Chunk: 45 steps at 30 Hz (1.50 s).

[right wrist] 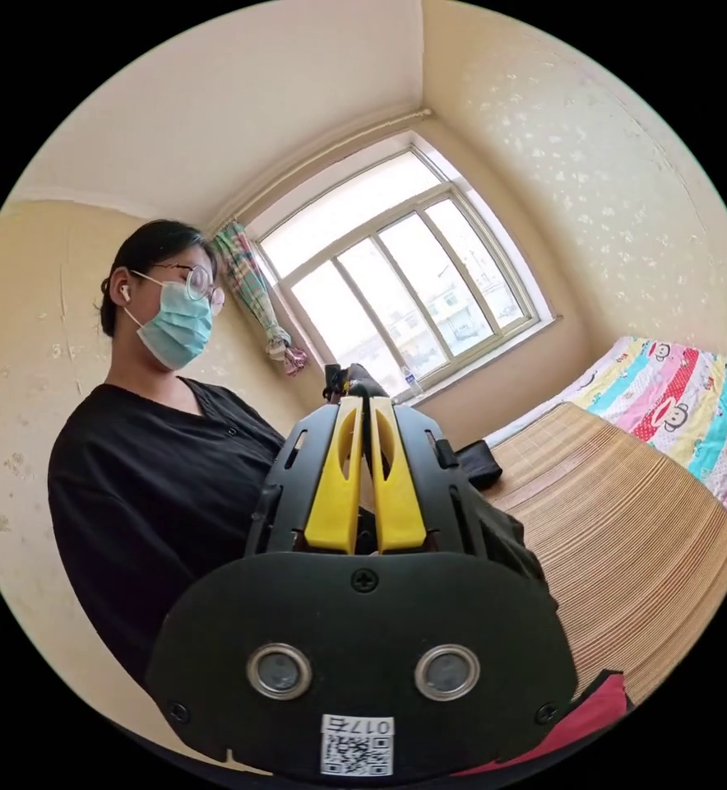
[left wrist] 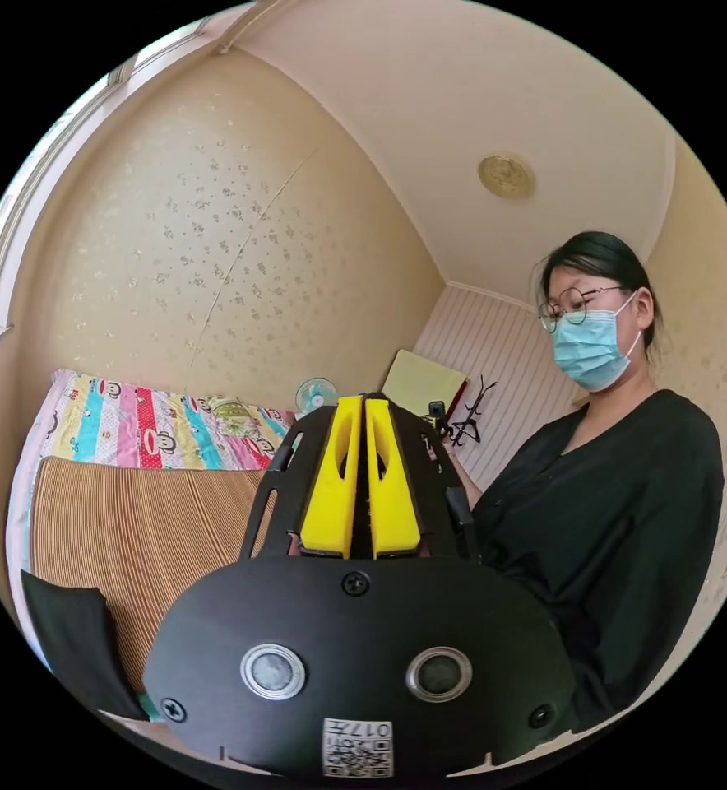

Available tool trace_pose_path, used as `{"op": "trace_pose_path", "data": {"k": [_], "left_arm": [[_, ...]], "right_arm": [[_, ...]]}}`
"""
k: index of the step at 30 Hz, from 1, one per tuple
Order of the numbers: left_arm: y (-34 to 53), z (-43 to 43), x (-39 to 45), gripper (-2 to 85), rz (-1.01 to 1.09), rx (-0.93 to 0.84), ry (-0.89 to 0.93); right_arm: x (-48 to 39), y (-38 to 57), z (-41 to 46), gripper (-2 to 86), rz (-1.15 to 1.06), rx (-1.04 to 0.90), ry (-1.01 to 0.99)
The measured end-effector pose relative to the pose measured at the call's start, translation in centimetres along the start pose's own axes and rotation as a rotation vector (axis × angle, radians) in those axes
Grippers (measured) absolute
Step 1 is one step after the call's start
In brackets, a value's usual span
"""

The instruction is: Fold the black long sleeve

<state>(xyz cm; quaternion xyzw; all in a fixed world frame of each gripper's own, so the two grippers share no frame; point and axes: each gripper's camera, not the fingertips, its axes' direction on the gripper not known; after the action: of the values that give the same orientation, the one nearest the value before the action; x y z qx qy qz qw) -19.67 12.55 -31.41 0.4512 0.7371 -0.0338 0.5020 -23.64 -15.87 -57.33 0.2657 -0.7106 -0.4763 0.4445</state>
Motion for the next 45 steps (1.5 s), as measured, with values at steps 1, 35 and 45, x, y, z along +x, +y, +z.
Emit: {"op": "trace_pose_path", "data": {"k": [1, 35, 45], "left_arm": [[-2.7, -0.2, -0.4, -1.0, 0.001, -0.015, 0.037], [0.2, 17.2, -45.2, 12.3, -0.970, -0.846, -0.118], [-4.1, 22.2, -41.3, 4.1, -0.856, -1.213, -0.317]], "right_arm": [[-0.8, -0.7, -0.3, 1.1, -0.012, 0.012, 0.037], [23.4, 44.8, 5.5, 12.0, 1.493, -0.298, 0.805], [20.5, 40.7, -3.4, 3.8, 1.214, -0.666, 0.699]]}}
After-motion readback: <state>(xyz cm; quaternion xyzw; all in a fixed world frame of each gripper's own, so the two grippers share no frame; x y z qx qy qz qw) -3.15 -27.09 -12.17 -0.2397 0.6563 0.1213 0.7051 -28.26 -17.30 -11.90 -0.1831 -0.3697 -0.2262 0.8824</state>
